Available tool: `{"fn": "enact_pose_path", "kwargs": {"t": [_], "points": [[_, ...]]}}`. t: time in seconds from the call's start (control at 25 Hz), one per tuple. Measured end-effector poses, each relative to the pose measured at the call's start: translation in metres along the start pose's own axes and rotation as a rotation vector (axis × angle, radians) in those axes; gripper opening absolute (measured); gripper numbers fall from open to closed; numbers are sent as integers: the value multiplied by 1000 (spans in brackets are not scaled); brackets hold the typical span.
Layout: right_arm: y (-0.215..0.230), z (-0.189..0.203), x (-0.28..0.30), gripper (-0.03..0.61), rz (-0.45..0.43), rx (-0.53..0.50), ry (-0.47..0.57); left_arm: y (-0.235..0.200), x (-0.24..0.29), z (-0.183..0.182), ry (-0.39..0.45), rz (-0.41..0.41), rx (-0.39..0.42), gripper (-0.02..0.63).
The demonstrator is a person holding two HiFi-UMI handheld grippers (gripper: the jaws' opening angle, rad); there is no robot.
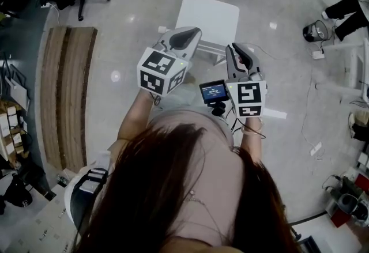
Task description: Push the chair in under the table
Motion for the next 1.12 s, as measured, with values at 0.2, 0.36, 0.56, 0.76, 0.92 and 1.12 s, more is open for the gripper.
{"fn": "enact_pose_path", "kwargs": {"t": [0.2,0.36,0.56,0.76,0.92,1.12], "points": [[1,8,18,31,-26,-21,-41,-14,11,6,-33,7,11,9],[1,20,29,85,-47,-44,-77,-17,19,16,-74,24,32,9],[-4,33,40,101,-74,-78,-119,-22,26,28,-124,40,57,59],[-7,43,52,114,-85,-139,-182,-28,31,40,-187,67,111,72],[-10,49,61,123,-104,-154,-208,-33,35,52,-242,91,165,92],[-14,54,71,141,-124,-174,-234,-37,41,64,-292,116,231,112]]}}
Point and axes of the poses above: the fingertips, and each gripper's own axes: x forward along the fingers, y to its right, z out of its underside, the point moved 1 cm from there along -x, backward along the fingers, and after that the axes turned 2 degrees about z, right-handed, at the moved point
